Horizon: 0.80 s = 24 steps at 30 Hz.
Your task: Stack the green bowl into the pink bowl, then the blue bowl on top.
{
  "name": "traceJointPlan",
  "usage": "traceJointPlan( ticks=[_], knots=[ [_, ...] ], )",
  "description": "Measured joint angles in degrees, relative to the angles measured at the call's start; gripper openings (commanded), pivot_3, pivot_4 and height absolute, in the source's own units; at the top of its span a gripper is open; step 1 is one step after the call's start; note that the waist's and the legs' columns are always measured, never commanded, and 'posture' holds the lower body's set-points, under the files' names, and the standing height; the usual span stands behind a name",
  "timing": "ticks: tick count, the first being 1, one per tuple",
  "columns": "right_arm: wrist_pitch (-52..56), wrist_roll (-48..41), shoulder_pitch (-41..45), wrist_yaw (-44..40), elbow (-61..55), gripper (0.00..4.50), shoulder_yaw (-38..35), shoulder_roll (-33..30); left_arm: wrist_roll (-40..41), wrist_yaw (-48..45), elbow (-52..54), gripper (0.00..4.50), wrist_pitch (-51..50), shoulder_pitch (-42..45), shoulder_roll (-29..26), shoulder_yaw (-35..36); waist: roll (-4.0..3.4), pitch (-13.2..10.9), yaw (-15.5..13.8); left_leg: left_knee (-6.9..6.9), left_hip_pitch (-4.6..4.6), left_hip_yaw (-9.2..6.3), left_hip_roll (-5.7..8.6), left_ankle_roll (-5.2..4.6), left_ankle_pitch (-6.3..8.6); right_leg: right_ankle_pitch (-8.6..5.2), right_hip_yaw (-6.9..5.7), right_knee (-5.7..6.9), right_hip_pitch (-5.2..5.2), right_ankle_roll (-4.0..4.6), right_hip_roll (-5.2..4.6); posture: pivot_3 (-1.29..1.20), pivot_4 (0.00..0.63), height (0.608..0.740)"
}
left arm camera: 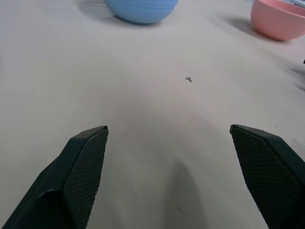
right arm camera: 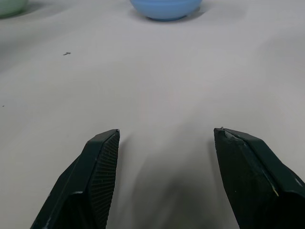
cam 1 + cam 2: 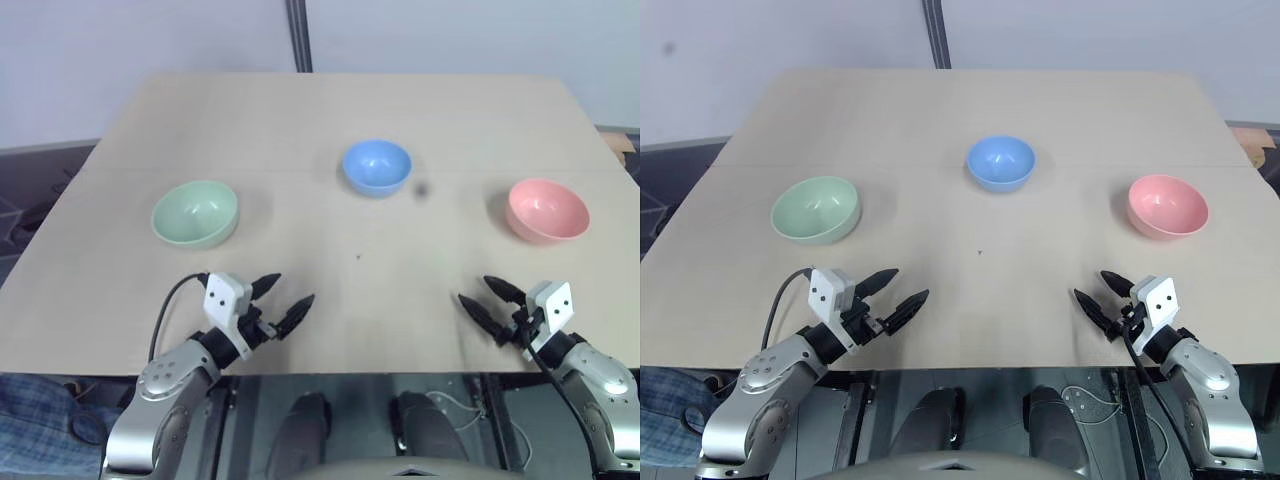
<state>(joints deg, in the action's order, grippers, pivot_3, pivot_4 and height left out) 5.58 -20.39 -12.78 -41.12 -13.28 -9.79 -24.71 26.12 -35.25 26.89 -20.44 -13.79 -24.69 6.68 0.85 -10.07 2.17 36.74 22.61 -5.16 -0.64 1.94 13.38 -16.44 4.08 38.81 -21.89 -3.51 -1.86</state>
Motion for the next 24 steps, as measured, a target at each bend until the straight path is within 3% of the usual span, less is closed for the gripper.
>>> traceJointPlan(
  ticks=[24],
  knots=[
    [-1.02, 0.02, 1.65, -0.88, 1.99, 3.31, -0.11, -0.91, -0.07, 0.46, 0.68, 4.33, 1.02, -0.14, -0.01, -0.02, 0.01, -0.01, -0.01, -0.01, -0.01, -0.01, 0.01, 0.00, 0.00, 0.00, 0.00, 0.00, 0.00, 0.00, -0.01, 0.00, 0.150, 0.740]
  ],
)
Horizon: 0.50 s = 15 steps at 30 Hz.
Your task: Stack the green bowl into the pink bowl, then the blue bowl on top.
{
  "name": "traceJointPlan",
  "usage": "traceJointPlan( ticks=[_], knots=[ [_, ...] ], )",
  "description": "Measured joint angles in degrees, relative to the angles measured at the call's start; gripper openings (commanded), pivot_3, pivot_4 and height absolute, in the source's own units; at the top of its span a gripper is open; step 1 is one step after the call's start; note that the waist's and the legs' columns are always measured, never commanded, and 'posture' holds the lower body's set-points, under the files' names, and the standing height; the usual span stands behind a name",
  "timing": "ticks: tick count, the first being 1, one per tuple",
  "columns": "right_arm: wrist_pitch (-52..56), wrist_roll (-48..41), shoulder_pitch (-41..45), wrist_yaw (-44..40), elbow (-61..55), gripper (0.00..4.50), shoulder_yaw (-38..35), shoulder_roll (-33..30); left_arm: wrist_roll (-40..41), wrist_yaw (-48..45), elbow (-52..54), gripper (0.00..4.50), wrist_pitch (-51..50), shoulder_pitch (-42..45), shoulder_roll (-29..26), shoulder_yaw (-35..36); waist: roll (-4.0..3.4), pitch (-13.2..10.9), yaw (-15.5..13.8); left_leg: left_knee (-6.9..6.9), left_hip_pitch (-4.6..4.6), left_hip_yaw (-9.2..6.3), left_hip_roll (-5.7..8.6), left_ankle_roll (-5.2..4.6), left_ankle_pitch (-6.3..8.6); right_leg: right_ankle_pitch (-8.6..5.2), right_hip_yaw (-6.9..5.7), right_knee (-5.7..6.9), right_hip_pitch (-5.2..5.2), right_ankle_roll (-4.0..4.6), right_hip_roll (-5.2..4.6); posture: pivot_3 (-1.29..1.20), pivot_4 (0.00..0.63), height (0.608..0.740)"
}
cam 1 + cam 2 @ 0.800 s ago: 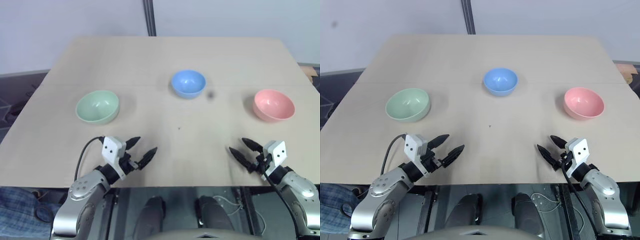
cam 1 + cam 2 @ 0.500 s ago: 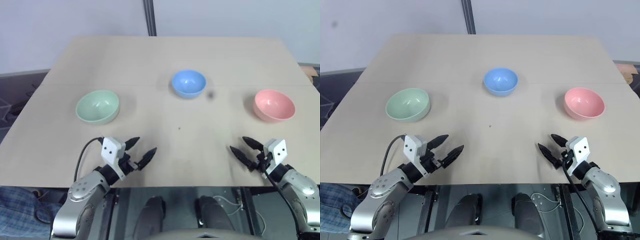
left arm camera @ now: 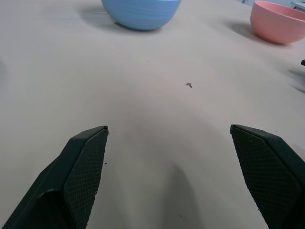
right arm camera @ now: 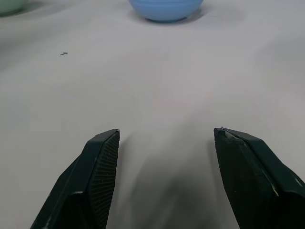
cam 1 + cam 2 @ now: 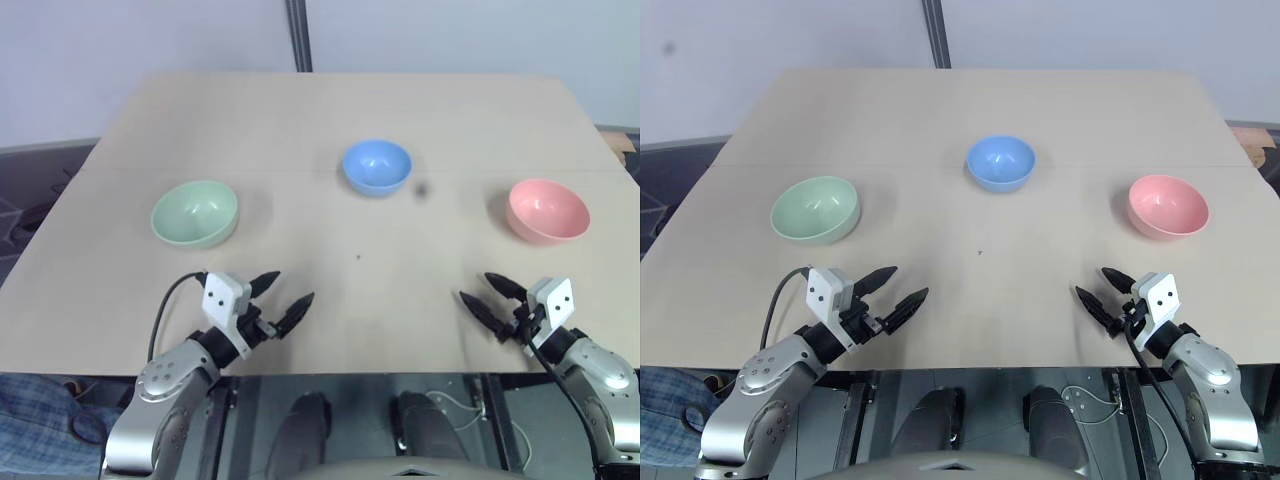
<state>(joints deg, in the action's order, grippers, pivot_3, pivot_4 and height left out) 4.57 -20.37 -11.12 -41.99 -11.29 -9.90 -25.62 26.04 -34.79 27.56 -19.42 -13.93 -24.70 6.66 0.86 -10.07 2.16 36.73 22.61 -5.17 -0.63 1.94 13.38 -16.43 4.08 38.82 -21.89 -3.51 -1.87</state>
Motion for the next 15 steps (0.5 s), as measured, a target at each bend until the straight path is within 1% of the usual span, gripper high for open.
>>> traceJointPlan(
  ticks=[6, 8, 12, 13, 15],
  knots=[
    [0.02, 0.03, 1.74, 0.80, -0.01, 3.31, 0.00, -0.02, 0.98, -1.75, 0.61, 4.33, 0.08, 0.48, -0.90, -0.35, 0.00, 0.00, 0.03, 0.00, 0.00, 0.00, 0.00, 0.00, 0.00, 0.00, 0.00, 0.00, 0.00, 0.00, 0.00, 0.00, 0.150, 0.740],
    [0.81, 0.10, 3.40, 1.87, -0.02, 3.31, 0.00, -0.29, 1.25, -4.11, 1.78, 4.33, 0.30, 0.98, -2.41, -1.02, 0.00, 0.00, 0.02, 0.00, -0.01, 0.00, 0.00, 0.00, 0.00, 0.00, 0.00, 0.01, 0.00, 0.00, 0.00, 0.00, 0.150, 0.740],
    [4.16, 1.95, 7.22, 5.05, -0.08, 3.31, 0.02, -2.40, 1.45, -9.02, 4.56, 4.33, -0.03, 2.41, -7.09, -3.95, -0.02, -0.01, 0.02, 0.00, 0.00, 0.01, 0.01, 0.00, 0.00, 0.00, 0.00, 0.00, 0.00, 0.01, 0.01, 0.00, 0.150, 0.740],
    [4.47, 2.06, 7.71, 5.29, -0.09, 3.31, 0.02, -2.70, 1.77, -9.40, 4.89, 4.33, -0.23, 2.64, -7.41, -4.10, -0.02, -0.02, 0.01, 0.00, 0.01, 0.01, 0.00, 0.00, 0.00, 0.00, 0.00, 0.00, 0.00, 0.01, 0.01, 0.00, 0.150, 0.740],
    [5.65, 2.49, 9.92, 6.05, -0.10, 3.31, 0.02, -4.06, 5.51, -10.52, 6.10, 4.33, -2.63, 4.19, -8.55, -4.11, -0.03, -0.05, 0.03, 0.00, 0.01, 0.01, 0.00, 0.00, 0.00, 0.00, 0.00, 0.00, -0.01, 0.00, 0.01, 0.00, 0.150, 0.740]
  ],
)
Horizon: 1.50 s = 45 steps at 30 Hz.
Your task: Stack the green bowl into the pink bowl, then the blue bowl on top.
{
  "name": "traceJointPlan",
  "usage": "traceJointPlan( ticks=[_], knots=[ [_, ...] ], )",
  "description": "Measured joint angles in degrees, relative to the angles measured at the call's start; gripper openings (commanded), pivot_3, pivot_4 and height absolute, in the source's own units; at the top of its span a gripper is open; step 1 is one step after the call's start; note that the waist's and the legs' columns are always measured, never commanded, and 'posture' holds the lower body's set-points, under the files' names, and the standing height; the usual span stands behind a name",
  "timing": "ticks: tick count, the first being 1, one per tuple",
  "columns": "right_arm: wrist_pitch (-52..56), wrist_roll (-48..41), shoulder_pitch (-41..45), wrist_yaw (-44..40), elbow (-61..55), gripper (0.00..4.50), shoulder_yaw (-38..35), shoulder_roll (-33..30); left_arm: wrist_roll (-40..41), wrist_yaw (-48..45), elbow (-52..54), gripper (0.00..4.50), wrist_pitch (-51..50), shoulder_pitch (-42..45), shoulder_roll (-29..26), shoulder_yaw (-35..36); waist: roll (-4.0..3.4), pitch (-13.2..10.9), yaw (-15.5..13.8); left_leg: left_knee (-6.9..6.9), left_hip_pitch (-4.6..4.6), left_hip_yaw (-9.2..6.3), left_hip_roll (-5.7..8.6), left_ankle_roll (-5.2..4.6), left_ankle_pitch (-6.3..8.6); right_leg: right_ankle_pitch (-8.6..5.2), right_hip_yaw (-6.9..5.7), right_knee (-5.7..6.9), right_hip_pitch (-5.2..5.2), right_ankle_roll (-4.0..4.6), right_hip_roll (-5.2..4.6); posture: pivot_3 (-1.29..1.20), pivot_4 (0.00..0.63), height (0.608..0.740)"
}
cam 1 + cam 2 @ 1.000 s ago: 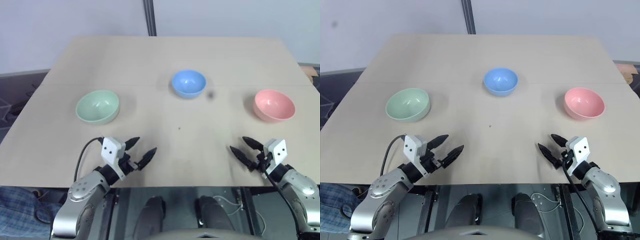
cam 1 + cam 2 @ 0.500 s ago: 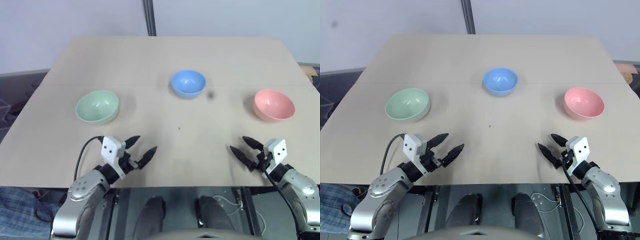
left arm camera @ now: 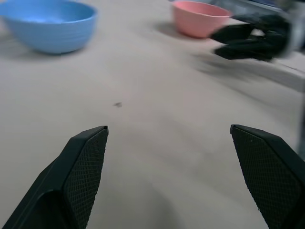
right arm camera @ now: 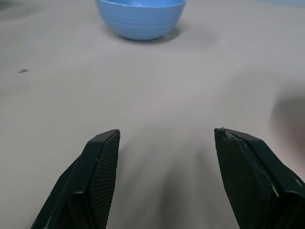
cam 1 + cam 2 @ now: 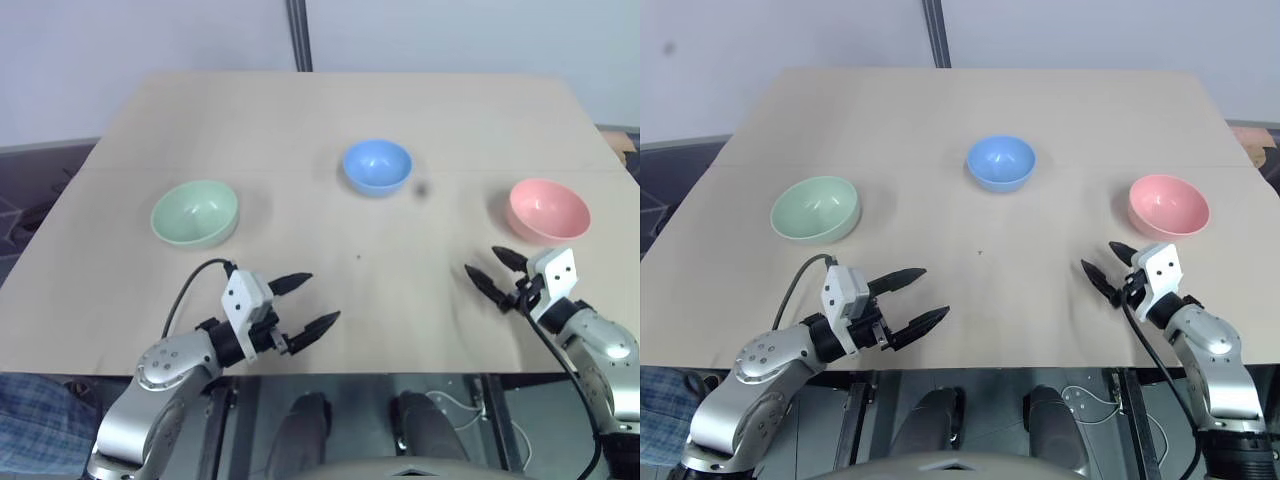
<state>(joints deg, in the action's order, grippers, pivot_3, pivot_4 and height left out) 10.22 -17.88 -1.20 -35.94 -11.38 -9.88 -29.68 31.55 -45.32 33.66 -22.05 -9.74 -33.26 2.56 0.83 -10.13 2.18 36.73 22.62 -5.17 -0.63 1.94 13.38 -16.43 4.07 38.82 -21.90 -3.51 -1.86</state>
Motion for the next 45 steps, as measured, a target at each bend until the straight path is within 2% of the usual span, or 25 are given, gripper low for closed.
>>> traceJointPlan(
  ticks=[4, 10, 13, 20, 23, 28, 37, 41, 45],
  knots=[
    [1.96, 1.40, 5.87, 1.41, 0.12, 3.31, -0.17, -2.87, 9.14, -0.78, 2.42, 4.33, -5.50, 5.14, -2.50, 2.12, -0.01, -0.02, 0.03, 0.00, -0.01, -0.01, 0.00, 0.00, 0.00, 0.00, -0.01, 0.03, 0.00, 0.00, 0.02, 0.00, 0.150, 0.740],
    [5.29, 3.50, 14.42, 2.84, 4.64, 3.31, -0.71, -7.40, 18.30, -2.15, 2.42, 4.33, -9.95, 11.61, -5.17, 5.68, -0.01, -0.06, 0.04, 0.00, 0.04, -0.01, 0.03, -0.01, 0.01, 0.01, -0.01, 0.00, 0.00, 0.00, -0.01, 0.00, 0.150, 0.740],
    [9.37, 6.06, 16.41, 3.26, 8.41, 3.31, 0.38, -9.92, 18.95, -3.25, 1.63, 4.33, -10.42, 12.25, -5.99, 5.86, -0.01, -0.07, 0.02, -0.01, 0.05, -0.01, 0.04, -0.03, 0.01, 0.01, -0.02, -0.01, -0.01, 0.00, -0.02, 0.00, 0.150, 0.740],
    [26.47, 9.50, 22.64, 0.00, 13.64, 3.31, 7.71, -15.37, 19.09, -5.20, 1.07, 4.33, -10.72, 14.10, -6.40, 5.23, -0.05, -0.15, 0.20, -0.01, 0.03, -0.01, 0.02, -0.03, 0.01, 0.01, -0.01, 0.00, -0.02, 0.01, 0.00, 0.00, 0.150, 0.740],
    [28.77, 10.88, 24.14, -1.74, 15.23, 2.41, 9.85, -17.06, 19.04, -6.12, 1.04, 4.33, -9.96, 14.04, -6.39, 5.24, -0.06, -0.17, 0.11, -0.01, 0.05, -0.02, 0.03, -0.03, 0.02, 0.01, -0.03, -0.02, -0.02, 0.01, -0.01, 0.00, 0.150, 0.740],
    [26.97, 12.68, 25.62, -2.48, 16.41, 0.02, 10.69, -17.35, 18.64, -5.96, 1.03, 4.33, -9.53, 13.36, -5.83, 5.23, -0.04, -0.17, 0.13, 0.00, 0.06, -0.01, 0.04, -0.04, 0.02, 0.01, -0.03, -0.03, -0.01, 0.00, -0.02, 0.00, 0.150, 0.740],
    [22.12, 13.54, 24.94, -5.82, 16.65, 0.02, 10.87, -18.25, 17.94, -5.80, 0.86, 4.33, -8.90, 13.39, -4.90, 5.25, 0.06, -0.17, 0.21, 0.02, 0.04, -0.04, 0.01, -0.04, 0.02, 0.01, -0.05, -0.02, -0.01, 0.00, 0.01, 0.00, 0.150, 0.740],
    [18.47, 9.65, 21.95, -14.34, 8.38, 0.02, 11.84, -18.44, 17.56, -6.77, -0.31, 4.33, -8.63, 13.58, -5.48, 5.43, 0.03, -0.20, 0.35, 0.00, 0.03, -0.04, -0.02, -0.04, 0.02, 0.01, -0.05, -0.01, -0.01, 0.00, 0.03, 0.00, 0.150, 0.740],
    [17.23, 8.25, 21.89, -17.94, -0.87, 0.02, 16.21, -16.96, 16.81, -8.00, -1.09, 4.33, -8.53, 13.57, -6.33, 5.47, -0.02, -0.25, 0.21, 0.01, 0.05, -0.06, -0.01, -0.03, 0.02, 0.01, -0.06, -0.01, -0.02, -0.01, 0.03, 0.00, 0.150, 0.740]
  ],
)
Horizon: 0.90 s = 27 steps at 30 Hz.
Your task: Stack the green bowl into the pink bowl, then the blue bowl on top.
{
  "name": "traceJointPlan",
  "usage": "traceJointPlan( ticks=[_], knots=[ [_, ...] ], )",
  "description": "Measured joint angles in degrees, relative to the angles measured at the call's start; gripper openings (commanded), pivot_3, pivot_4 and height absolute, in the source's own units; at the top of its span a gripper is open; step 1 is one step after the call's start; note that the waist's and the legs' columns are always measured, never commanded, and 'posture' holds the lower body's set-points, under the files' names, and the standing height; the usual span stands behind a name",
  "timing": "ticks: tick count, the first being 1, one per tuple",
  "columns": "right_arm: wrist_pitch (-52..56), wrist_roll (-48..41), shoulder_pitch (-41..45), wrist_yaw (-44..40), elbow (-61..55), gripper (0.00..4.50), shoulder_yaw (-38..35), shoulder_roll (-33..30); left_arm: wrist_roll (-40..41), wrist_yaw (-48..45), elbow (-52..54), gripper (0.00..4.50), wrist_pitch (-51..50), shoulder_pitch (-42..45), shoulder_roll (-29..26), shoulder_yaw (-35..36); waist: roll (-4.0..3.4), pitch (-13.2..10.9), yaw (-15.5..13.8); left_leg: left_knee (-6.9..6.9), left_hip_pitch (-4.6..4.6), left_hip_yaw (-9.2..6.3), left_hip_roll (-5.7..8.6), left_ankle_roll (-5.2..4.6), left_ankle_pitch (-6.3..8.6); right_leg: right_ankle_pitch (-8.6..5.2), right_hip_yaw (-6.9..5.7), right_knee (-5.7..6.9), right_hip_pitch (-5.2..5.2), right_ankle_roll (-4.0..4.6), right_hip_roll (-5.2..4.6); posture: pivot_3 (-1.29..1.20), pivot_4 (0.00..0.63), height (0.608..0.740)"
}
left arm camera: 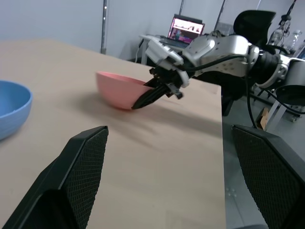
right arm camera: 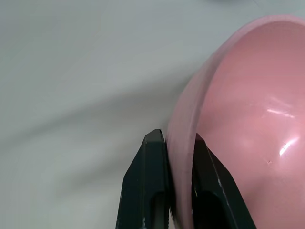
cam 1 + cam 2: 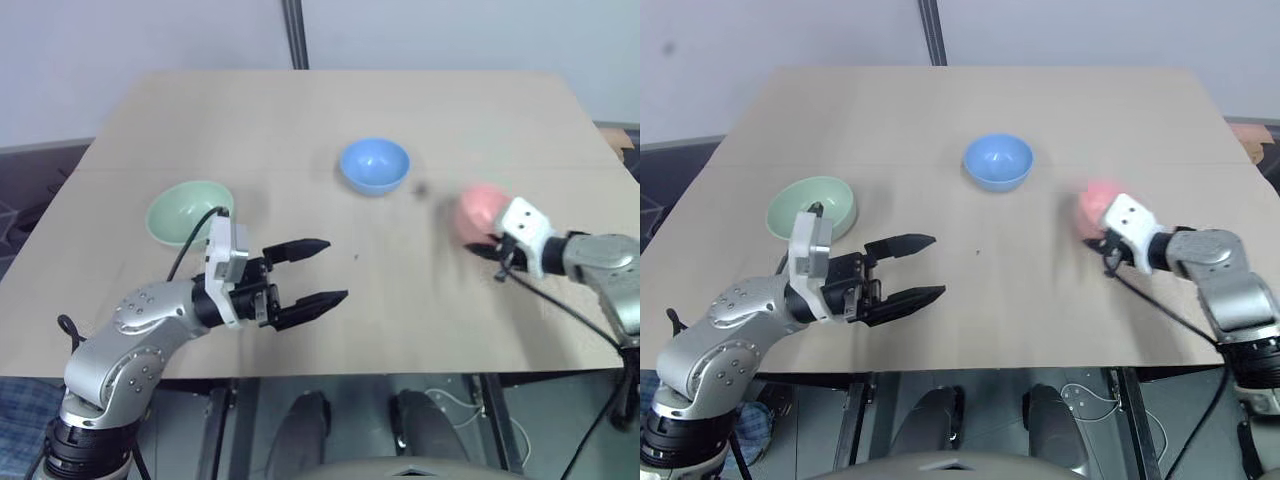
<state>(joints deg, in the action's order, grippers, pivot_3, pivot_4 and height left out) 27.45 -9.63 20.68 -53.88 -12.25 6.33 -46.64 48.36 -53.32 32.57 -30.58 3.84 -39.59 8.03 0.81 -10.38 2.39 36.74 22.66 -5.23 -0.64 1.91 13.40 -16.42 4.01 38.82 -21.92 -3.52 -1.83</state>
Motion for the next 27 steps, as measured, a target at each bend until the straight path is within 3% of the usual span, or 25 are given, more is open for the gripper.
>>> traceJointPlan(
  ticks=[5, 12, 15, 22, 27],
  knots=[
    [-5.23, 5.42, 1.12, -3.31, -9.72, 0.02, 10.15, -0.18, -0.97, -0.39, -0.20, 4.33, 0.06, 0.32, -0.28, -0.04, 0.03, -0.03, -0.42, 0.01, 0.09, -0.11, 0.04, 0.00, 0.00, 0.00, -0.13, -0.11, 0.00, 0.00, -0.06, 0.00, 0.150, 0.740],
    [-5.40, 11.62, 4.98, -3.42, -10.79, 0.02, 19.20, 5.14, -1.12, -0.35, -0.25, 4.33, 0.13, 0.47, 0.16, -0.22, 0.03, -0.06, -0.18, 0.01, 0.07, -0.13, 0.03, 0.01, -0.01, 0.00, -0.14, -0.06, -0.01, 0.00, -0.05, 0.00, 0.150, 0.740],
    [-5.27, 11.96, 5.68, -4.41, -11.77, 1.10, 20.10, 5.94, -1.53, -0.18, -0.25, 4.33, 0.24, 0.28, 0.45, -0.22, 0.04, -0.06, -0.32, 0.00, 0.10, -0.19, 0.05, 0.01, 0.00, 0.00, -0.20, -0.08, 0.00, 0.00, -0.07, 0.00, 0.150, 0.740],
    [-4.89, 13.52, 5.71, -4.63, -11.45, 4.42, 19.93, 5.79, -1.75, 0.06, -0.21, 4.33, 0.62, -0.25, 0.99, -0.24, 0.04, -0.06, -0.30, 0.00, 0.09, -0.22, 0.05, 0.01, 0.00, 0.00, -0.22, -0.05, 0.00, 0.01, -0.08, 0.00, 0.150, 0.740],
    [-1.32, 11.43, 6.50, -4.76, -11.67, 4.47, 17.14, 6.33, -1.99, 0.05, -0.19, 4.33, 0.63, -0.35, 0.99, -0.24, 0.04, -0.06, -0.25, 0.00, 0.10, -0.22, 0.05, 0.01, 0.00, 0.00, -0.22, -0.05, 0.00, 0.01, -0.08, 0.00, 0.150, 0.740]
  ],
)
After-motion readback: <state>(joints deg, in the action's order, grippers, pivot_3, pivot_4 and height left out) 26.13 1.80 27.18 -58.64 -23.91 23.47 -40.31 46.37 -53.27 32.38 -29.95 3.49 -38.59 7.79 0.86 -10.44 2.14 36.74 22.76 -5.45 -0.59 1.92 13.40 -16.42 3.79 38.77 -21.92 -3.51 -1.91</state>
